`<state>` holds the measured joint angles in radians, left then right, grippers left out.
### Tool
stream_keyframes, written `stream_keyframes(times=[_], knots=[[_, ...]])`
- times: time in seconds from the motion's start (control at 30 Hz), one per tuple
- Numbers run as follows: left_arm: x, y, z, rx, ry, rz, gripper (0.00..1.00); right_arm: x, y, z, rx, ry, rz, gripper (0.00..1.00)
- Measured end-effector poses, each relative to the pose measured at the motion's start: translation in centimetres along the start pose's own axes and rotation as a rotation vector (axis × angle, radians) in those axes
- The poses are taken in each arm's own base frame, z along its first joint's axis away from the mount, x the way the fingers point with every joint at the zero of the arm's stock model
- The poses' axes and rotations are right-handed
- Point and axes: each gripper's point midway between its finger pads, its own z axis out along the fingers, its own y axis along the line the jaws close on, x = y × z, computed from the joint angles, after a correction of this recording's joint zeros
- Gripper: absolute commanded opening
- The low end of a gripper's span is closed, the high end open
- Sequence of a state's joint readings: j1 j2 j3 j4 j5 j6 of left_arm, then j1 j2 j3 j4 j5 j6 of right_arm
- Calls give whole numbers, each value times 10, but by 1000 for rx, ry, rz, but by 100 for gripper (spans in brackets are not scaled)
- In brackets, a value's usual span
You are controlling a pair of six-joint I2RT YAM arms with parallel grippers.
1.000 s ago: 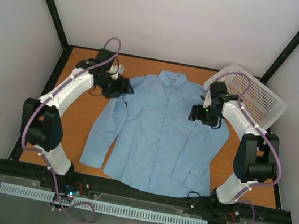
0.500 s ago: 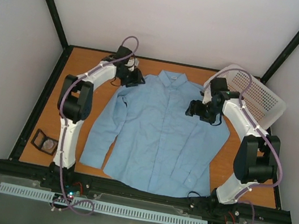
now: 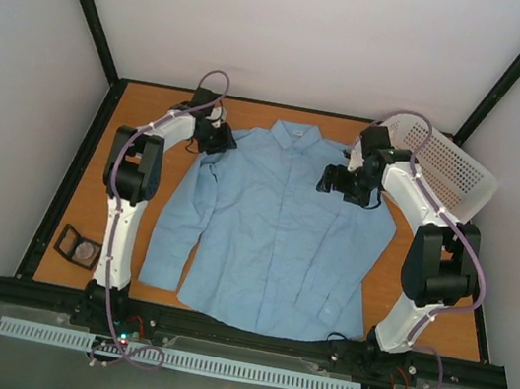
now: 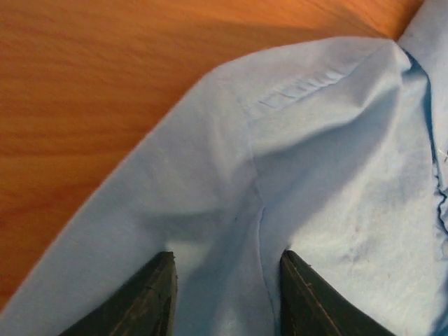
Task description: Pin the brooch onto the clothing
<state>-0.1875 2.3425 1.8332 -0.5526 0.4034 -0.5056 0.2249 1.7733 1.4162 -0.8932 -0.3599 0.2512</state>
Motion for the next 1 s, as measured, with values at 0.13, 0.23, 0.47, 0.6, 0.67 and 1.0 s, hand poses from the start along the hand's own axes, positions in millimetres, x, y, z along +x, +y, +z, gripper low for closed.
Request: stream_keyframes(times=[0.13, 0.23, 0.47, 0.6, 0.67, 1.0], knots=[[-20, 18, -3, -4, -37, -3, 41, -11, 5, -7, -6, -25, -10, 87], [-36, 23, -2, -8, -69, 24, 44, -16, 7, -7, -7, -31, -13, 87], [-68, 34, -1, -77, -129, 79, 44, -20, 1, 7, 13, 13, 5, 86], [-71, 45, -5, -111, -131, 88, 48, -28, -1, 11, 24, 16, 4, 85], [-73, 50, -8, -126, -130, 95, 53, -32, -1, 13, 31, 17, 3, 85], [-72, 21, -55, -68, -114, 62, 82, -14, 21, 31, 39, 75, -59, 86]])
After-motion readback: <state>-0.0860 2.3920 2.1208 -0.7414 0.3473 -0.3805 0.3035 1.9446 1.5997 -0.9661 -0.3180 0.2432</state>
